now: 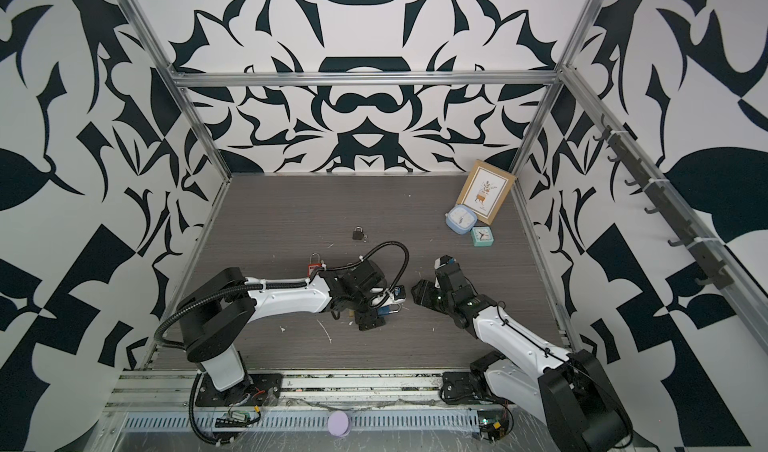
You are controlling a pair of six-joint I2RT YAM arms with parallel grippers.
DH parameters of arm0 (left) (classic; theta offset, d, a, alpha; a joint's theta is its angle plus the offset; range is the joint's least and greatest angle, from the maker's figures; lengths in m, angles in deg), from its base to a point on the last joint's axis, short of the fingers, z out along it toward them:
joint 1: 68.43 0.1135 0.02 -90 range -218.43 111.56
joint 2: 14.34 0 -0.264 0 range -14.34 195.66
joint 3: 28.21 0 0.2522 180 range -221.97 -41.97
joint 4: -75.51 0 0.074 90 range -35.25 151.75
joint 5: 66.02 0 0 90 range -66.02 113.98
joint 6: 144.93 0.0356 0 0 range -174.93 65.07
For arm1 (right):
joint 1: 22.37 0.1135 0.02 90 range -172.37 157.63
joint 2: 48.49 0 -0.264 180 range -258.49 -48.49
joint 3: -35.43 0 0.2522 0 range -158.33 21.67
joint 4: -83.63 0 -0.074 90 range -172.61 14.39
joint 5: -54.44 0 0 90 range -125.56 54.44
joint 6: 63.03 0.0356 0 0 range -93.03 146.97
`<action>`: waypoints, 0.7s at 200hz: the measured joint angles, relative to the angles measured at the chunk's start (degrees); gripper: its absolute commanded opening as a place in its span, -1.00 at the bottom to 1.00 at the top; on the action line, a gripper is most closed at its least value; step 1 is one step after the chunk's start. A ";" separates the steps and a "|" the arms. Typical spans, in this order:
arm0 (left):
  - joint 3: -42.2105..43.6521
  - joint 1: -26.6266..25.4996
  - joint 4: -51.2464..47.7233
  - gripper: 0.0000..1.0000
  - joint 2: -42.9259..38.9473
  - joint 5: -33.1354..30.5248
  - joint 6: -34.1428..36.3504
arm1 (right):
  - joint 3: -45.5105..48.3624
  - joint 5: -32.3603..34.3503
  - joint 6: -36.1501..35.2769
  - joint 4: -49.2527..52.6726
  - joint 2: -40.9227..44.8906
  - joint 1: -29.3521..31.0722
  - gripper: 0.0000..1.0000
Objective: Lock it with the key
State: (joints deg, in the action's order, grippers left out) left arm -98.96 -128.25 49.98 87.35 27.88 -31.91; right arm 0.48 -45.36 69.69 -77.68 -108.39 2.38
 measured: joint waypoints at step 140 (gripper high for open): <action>1.11 2.12 4.76 0.19 1.79 3.67 -0.68 | 0.11 0.02 0.00 0.04 0.00 -0.31 0.28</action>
State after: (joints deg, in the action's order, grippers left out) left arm -97.85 -126.13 54.75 89.14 31.55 -32.58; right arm 0.59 -45.34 69.69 -77.64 -108.39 2.07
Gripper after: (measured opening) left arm 0.599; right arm 0.640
